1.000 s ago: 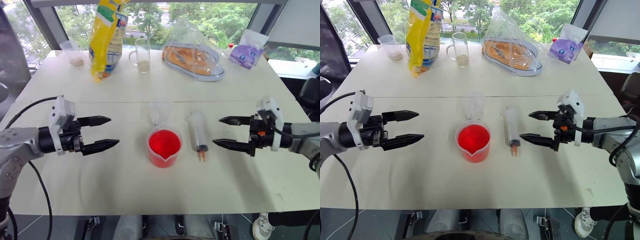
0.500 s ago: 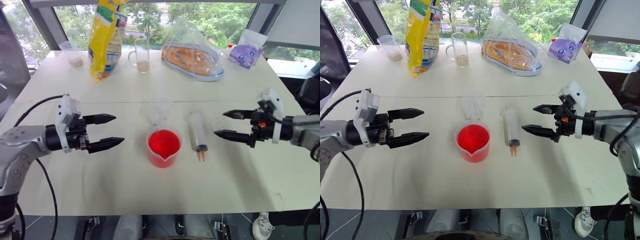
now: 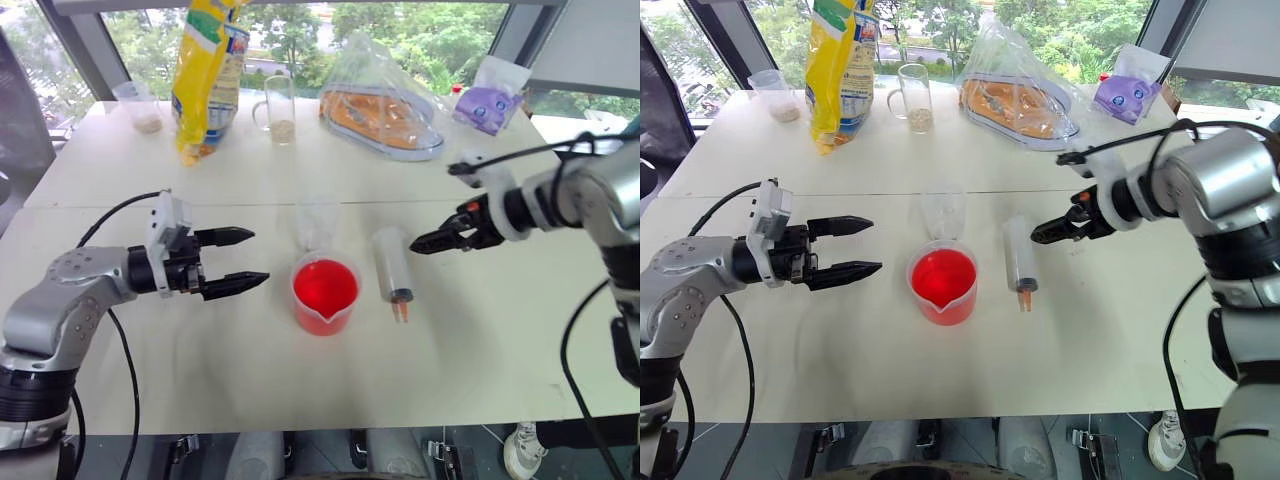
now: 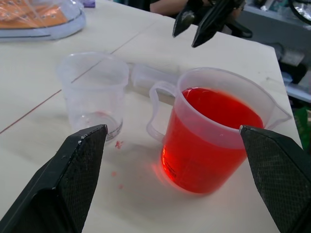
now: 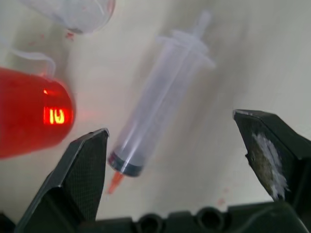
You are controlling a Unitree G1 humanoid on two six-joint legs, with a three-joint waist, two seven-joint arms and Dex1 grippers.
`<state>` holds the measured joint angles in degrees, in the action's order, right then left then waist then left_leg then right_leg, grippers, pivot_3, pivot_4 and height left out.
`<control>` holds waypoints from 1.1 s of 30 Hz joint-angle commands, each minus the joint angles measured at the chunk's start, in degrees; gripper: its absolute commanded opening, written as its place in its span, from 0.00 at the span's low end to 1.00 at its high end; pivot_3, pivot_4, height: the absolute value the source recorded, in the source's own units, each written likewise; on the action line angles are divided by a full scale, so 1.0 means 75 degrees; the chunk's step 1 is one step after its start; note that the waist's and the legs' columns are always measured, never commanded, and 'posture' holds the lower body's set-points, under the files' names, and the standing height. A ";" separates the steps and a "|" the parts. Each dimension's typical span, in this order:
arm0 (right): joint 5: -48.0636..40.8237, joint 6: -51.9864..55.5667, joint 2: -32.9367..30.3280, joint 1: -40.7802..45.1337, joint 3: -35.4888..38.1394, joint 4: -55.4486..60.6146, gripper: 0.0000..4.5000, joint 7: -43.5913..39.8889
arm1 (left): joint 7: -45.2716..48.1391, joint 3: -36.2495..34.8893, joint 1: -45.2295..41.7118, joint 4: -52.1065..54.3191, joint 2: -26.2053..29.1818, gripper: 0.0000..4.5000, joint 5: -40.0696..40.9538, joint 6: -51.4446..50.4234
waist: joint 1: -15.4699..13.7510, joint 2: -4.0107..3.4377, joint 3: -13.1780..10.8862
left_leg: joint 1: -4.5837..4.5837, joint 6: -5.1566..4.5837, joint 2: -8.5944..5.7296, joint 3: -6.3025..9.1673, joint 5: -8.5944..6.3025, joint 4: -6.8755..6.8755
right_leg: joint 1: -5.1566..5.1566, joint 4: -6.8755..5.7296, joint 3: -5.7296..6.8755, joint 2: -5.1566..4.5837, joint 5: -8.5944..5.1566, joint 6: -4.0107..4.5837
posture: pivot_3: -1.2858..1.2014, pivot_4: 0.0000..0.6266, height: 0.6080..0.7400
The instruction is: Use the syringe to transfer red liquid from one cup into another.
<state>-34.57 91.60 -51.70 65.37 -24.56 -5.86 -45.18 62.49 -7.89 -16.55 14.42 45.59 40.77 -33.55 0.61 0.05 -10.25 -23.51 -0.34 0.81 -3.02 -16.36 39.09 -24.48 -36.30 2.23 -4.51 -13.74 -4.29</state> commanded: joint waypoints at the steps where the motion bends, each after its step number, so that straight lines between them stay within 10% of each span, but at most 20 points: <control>1: -0.0142 0.0120 0.0287 0.0639 -0.0736 -0.0958 0.99 0.0394 | 0.0010 -0.0046 -0.0125 0.0111 -0.0070 1.00 -0.0012 0.0148 | 0.0000 0.0002 0.0001 | 0.0000 -0.0001 0.0000 0.0001 -0.0001 0.0000 | 0.0001 0.0000 0.0001 0.0000 0.0000 0.0000 | 0.52 0.24 1.00; 9: -0.0529 0.0120 0.1436 0.1496 -0.1532 -0.2718 0.99 0.1422 | -0.0159 -0.0113 0.0066 0.0368 -0.0185 1.00 0.0025 0.0127 | 0.0023 0.0002 0.0001 | -0.0005 -0.0015 -0.0007 -0.0004 -0.0009 -0.0002 | -0.0003 -0.0001 0.0002 -0.0003 0.0016 -0.0028 | 0.52 0.24 1.00; 29: -0.0121 0.0120 0.3860 0.1061 0.0140 -0.4644 0.99 0.5671 | -0.0500 -0.0067 0.0061 0.0545 -0.0325 1.00 -0.0003 0.0135 | 0.0057 0.0009 0.0006 | -0.0005 -0.0015 -0.0010 -0.0002 -0.0009 -0.0002 | -0.0003 -0.0013 0.0003 -0.0002 0.0022 -0.0038 | 0.52 0.24 1.00; 33: -0.0353 0.0120 0.3911 0.0693 0.0033 -0.4308 0.71 0.6188 | -0.0533 0.0016 -0.0072 0.0460 -0.0394 1.00 -0.0059 0.0145 | 0.0065 0.0025 0.0017 | 0.0008 -0.0016 -0.0009 -0.0001 -0.0008 -0.0001 | 0.0009 -0.0013 0.0003 -0.0001 0.0022 -0.0038 | 0.52 0.24 1.00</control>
<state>-37.13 92.18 -22.55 72.45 -23.28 -38.48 -1.50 58.56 -7.50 -16.27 17.01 42.55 40.44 -33.22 1.10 0.24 -10.12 -23.43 -0.46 0.75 -3.02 -16.42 39.08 -24.40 -36.40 2.25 -4.50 -13.58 -4.57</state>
